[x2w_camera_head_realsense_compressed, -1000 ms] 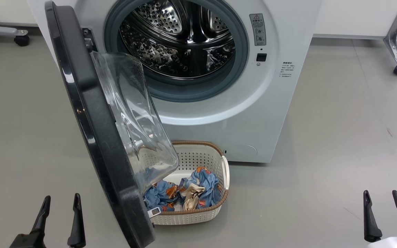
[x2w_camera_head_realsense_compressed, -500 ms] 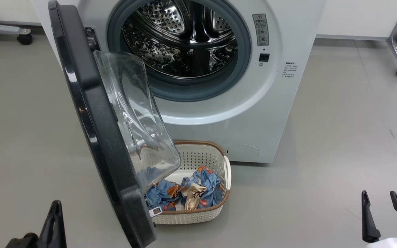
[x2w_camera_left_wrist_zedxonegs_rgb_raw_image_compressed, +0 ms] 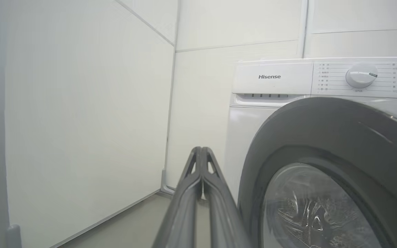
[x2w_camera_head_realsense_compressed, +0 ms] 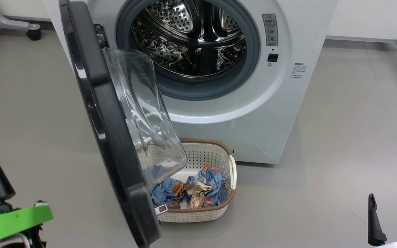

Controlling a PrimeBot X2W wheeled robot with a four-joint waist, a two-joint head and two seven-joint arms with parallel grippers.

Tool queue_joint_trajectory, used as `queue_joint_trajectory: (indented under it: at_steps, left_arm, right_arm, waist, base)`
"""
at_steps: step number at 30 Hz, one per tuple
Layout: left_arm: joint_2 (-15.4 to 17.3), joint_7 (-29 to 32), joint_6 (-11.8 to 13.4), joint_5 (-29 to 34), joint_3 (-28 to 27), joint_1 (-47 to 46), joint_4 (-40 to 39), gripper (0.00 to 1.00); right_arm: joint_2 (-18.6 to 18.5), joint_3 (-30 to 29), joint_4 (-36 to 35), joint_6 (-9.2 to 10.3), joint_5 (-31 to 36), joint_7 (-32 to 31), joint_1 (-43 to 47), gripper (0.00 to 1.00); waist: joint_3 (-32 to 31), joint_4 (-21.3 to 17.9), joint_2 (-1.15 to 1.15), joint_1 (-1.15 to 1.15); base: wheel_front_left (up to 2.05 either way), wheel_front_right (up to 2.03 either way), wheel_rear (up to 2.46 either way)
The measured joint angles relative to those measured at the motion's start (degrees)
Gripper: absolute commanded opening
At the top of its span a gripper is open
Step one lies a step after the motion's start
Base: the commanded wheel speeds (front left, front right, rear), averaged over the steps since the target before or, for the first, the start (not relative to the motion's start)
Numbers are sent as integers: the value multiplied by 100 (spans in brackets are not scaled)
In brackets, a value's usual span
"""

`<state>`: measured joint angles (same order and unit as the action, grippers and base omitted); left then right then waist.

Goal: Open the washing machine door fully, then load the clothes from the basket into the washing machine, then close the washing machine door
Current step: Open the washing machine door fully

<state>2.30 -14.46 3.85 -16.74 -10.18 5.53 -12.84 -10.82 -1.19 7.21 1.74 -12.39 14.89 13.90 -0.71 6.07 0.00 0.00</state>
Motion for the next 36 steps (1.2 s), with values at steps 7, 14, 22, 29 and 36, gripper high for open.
queue_joint_trajectory:
  at_steps: [7, 14, 22, 29, 36]
  left_arm:
    - [-4, -32, -5, 326, 357, -250, -1046, 0]
    - [11, -32, -612, 209, 1834, -307, -1659, 0]
    - [48, 713, -934, -263, 3253, 127, -1538, 0]
    - [64, 1457, -815, -477, 3568, 569, -1003, 0]
    - [67, 1781, -423, -561, 3471, 639, -770, 0]
  right_arm:
    - [78, -58, -25, -69, 101, 0, 15, 100]
    - [214, -111, -32, -145, 185, 0, 81, 100]
    - [346, -85, -32, -271, 272, 0, 80, 100]
    - [408, -108, -33, -322, 308, 0, 80, 100]
    - [467, -172, -35, -370, 404, 0, 80, 100]
  waist:
    - [-16, 150, 0, 0]
    - [-69, 268, 0, 0]
    - [-93, 251, 0, 0]
    - [-72, 183, 0, 0]
    - [-32, 115, 0, 0]
  base:
    - [0, 0, 0]
    - [0, 0, 0]
    - [0, 0, 0]
    - [0, 0, 0]
    - [0, 0, 0]
